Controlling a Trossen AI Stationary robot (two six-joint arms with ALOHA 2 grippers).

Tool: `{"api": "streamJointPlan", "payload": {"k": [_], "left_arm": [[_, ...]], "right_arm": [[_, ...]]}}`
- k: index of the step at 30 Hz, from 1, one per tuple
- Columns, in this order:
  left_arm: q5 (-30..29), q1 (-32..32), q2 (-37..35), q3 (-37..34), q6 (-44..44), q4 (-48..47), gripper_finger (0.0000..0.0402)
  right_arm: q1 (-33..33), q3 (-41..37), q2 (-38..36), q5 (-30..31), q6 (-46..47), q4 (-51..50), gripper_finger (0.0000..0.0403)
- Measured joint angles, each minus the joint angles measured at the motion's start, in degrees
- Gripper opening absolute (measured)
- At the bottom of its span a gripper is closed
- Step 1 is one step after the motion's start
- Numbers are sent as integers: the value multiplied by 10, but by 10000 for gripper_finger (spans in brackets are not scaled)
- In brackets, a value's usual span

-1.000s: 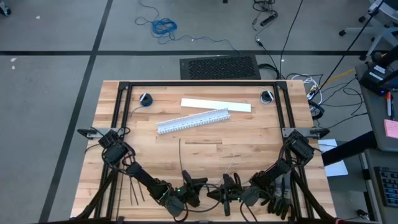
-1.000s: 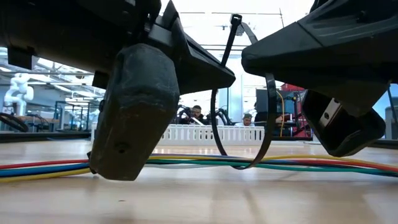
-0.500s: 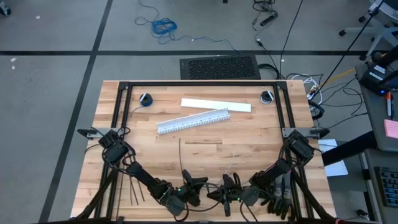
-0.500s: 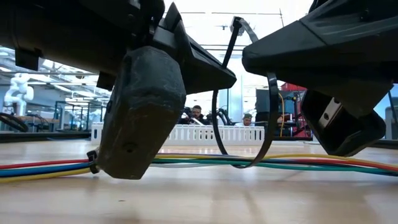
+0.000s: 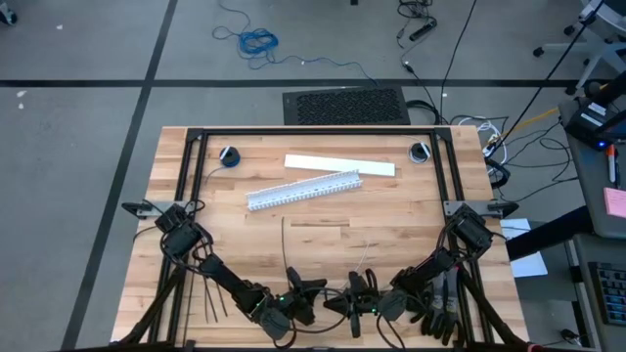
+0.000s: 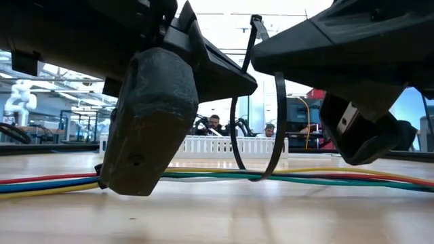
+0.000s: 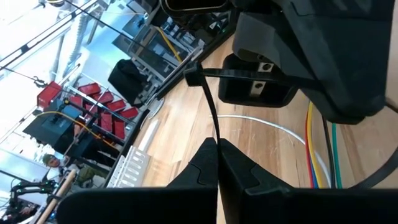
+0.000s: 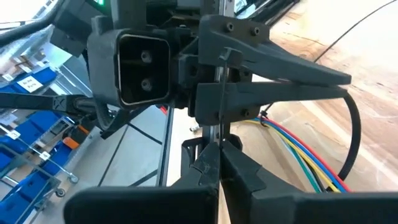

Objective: Ziptie cables
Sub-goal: Wrap the colored loose cables with the black zip tie

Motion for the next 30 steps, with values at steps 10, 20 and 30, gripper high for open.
{"api": "streamJointPlan", "payload": {"k": [10, 20, 30], "left_arm": [[0, -2, 0, 0, 1, -17, 0], [0, -7, 0, 0, 79, -17, 0], [-20, -7, 0, 10, 198, -15, 0]], "right_arm": [[0, 0, 0, 2, 0, -1, 0], [-5, 0, 0, 5, -1, 17, 0], [-9, 0, 0, -1, 2, 27, 0]]}}
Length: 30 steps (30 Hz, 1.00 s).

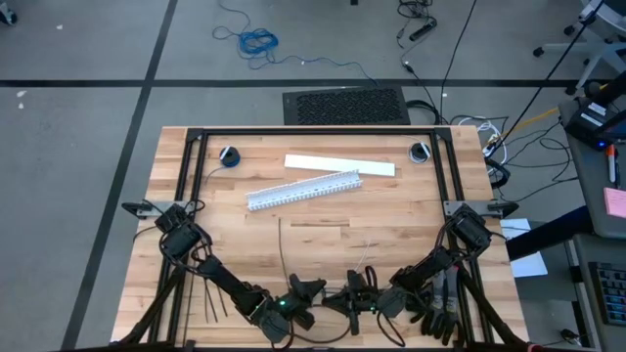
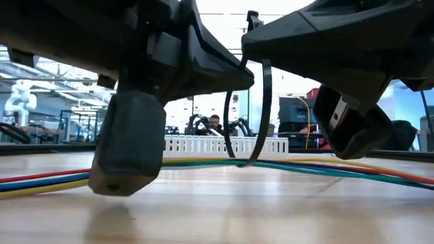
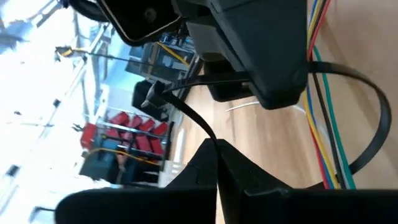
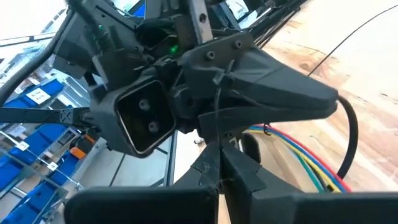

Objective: Ziptie cables
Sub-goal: Wrap the colored loose cables with the black zip tie

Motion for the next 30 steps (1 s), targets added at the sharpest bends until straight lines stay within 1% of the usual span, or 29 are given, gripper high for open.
{"api": "streamJointPlan", "payload": {"k": [3, 5, 11, 17, 21, 24, 26, 30], "left_arm": [[-1, -1, 0, 5, 17, 0, 0], [1, -2, 0, 5, 17, -1, 0], [2, -10, 0, 5, 17, -20, 0], [2, -15, 0, 5, 13, -31, 0], [-1, -16, 0, 5, 16, -32, 0], [-1, -16, 0, 5, 16, -32, 0], [-2, -17, 0, 5, 15, -33, 0], [-4, -17, 0, 5, 13, -33, 0]], "right_arm": [[-1, 0, 0, 7, -5, 9, 0], [-2, 0, 0, 17, -14, 17, 0], [-12, 0, 0, 21, -23, 28, 0], [-13, 0, 0, 46, -41, 53, 0], [-13, 0, 0, 49, -50, 63, 0], [-13, -1, 0, 71, -57, 53, 0], [-13, -11, 0, 90, -55, 56, 0], [-13, -38, 0, 100, -34, 83, 0]]}}
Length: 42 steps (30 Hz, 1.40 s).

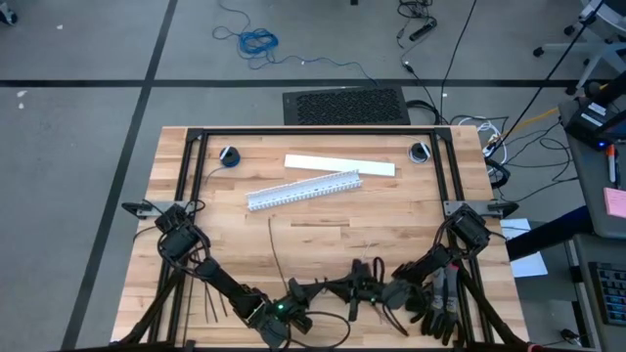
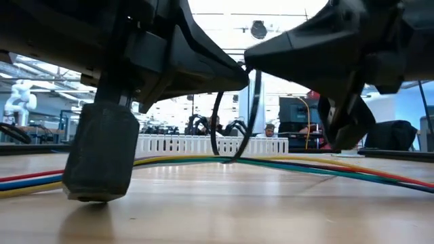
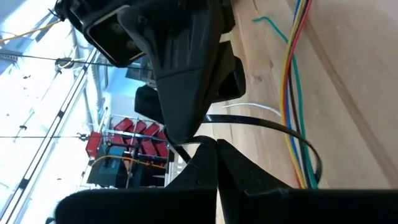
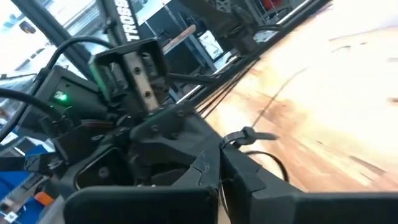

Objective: Ziptie cables
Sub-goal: Wrap the colored loose cables with the black zip tie

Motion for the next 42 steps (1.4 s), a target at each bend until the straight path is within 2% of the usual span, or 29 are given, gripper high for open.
{"api": "streamJointPlan", "payload": {"k": [3, 8, 12, 22, 25, 30, 35, 42], "left_arm": [[0, 1, 0, 0, 0, 0, 0], [-1, 12, 0, 0, -14, 3, 0], [-2, 20, 0, 0, -17, 4, 0], [-2, 32, 0, 0, -17, 25, 0], [-2, 31, 0, 0, -17, 26, 0], [-2, 32, 0, 0, -17, 32, 0], [13, 31, 0, 0, -17, 39, 0], [22, 29, 0, 0, -17, 30, 0]], "right_arm": [[3, -5, 0, -7, 1, 12, 0], [6, -5, 0, -87, 1, 10, 4], [15, -5, 0, -136, -1, 9, 25], [26, -5, 0, -159, 39, -54, 113], [26, -5, 0, -158, 48, -71, 126], [20, -5, 0, -159, 48, -69, 100], [10, -5, 0, -159, 35, -72, 15], [4, -5, 0, -143, 11, -50, 1]]}}
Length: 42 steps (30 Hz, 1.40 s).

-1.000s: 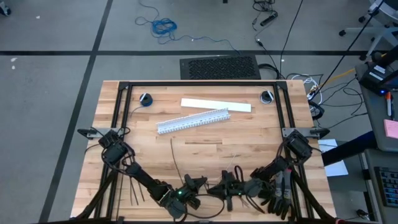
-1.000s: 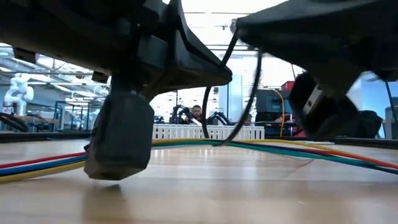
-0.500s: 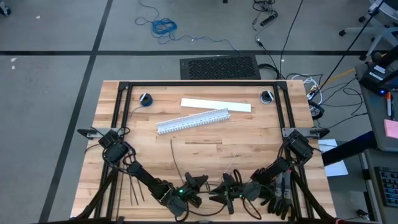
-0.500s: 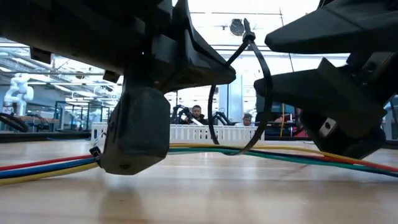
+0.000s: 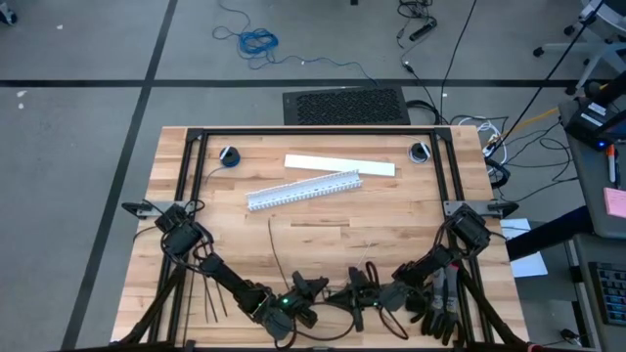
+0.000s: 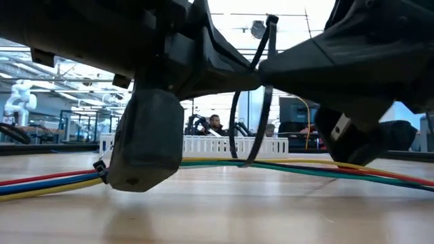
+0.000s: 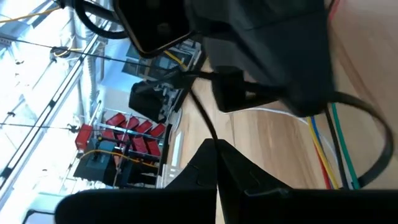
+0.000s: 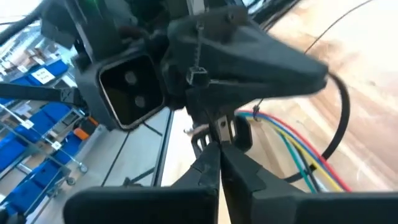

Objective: Ziptie cables
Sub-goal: Wrap the colored loose cables with the black zip tie

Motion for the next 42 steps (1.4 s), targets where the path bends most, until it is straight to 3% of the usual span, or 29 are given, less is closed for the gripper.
{"api": "streamJointPlan", "payload": {"k": [16, 20, 25, 29, 36, 42], "left_arm": [[1, -12, 0, 0, 0, -26, 0], [1, -12, 0, 0, 0, -26, 0], [4, -7, 0, 0, -1, -26, 0], [4, -3, 0, 0, -26, -26, 0], [11, -2, 0, 0, -61, -26, 0], [11, -2, 0, 0, -61, -26, 0]], "right_arm": [[-1, -7, 0, 73, -50, 63, 0], [-4, -11, 0, 48, -31, 61, 0], [-2, -11, 0, -40, -19, 60, 7], [8, -11, 0, -59, -10, 36, 51], [8, -12, 0, -85, -8, 32, 173], [8, -12, 0, -30, -18, 1, 208]]}}
